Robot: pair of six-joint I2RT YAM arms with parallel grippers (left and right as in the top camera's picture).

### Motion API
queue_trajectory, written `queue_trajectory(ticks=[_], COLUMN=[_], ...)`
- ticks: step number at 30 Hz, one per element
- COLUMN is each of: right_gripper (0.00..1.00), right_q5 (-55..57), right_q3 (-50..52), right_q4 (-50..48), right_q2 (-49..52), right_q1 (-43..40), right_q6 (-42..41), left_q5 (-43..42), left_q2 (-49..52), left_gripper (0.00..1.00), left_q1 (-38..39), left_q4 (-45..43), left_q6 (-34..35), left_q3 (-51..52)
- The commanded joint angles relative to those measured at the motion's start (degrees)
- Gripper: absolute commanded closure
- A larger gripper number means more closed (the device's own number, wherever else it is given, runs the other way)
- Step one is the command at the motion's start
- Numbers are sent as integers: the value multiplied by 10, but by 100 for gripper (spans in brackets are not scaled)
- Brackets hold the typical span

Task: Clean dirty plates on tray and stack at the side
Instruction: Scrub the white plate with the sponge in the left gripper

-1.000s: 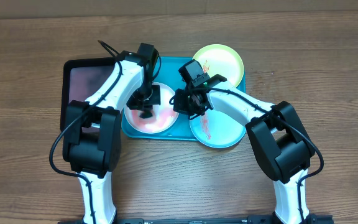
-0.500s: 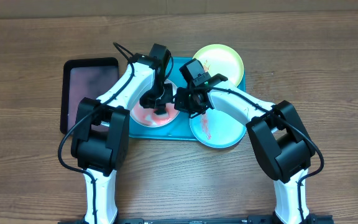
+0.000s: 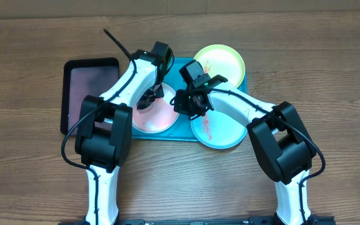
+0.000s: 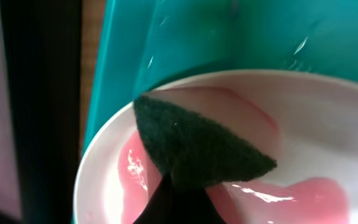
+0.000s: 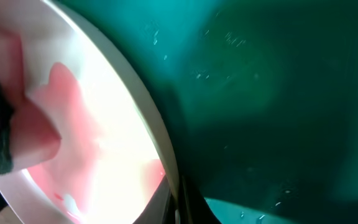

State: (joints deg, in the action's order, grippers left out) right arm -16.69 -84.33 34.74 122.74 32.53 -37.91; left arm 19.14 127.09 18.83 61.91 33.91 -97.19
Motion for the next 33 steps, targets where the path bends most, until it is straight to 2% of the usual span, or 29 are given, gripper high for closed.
queue_trajectory(ticks=[1,6,8,9,12,15,19,21,26,30,33], right_gripper=[96,96,96,96,96,96,96,96,96,96,96], right_q5=[1,1,1,1,1,1,1,1,1,1,1], right_q3=[3,3,3,3,3,3,3,3,3,3,3], right_q4=[5,3,3,3,3,3,3,3,3,1,0], right_q2=[8,8,8,8,8,8,8,8,8,8,8], right_q1=[0,0,0,0,0,0,0,0,0,0,0], right_q6=[4,4,4,4,6,6,6,6,6,6,6], left_q5=[-47,-303,-375,-389,-384,-351,-238,-152,35,58,12], left_q2=[22,22,22,22,22,22,22,22,22,22,22], left_gripper=[96,96,96,96,96,96,96,96,96,96,96], left_q1=[1,1,1,1,1,1,1,1,1,0,1], left_q4=[29,43,40,32,-8,-66,-125,-130,-51,12,42], left_q6=[-72,-309,-366,-371,-350,-300,-207,-152,-7,12,-13], left_q3=[-5,-5,-5,-5,-5,-5,-5,-5,-5,-5,-5])
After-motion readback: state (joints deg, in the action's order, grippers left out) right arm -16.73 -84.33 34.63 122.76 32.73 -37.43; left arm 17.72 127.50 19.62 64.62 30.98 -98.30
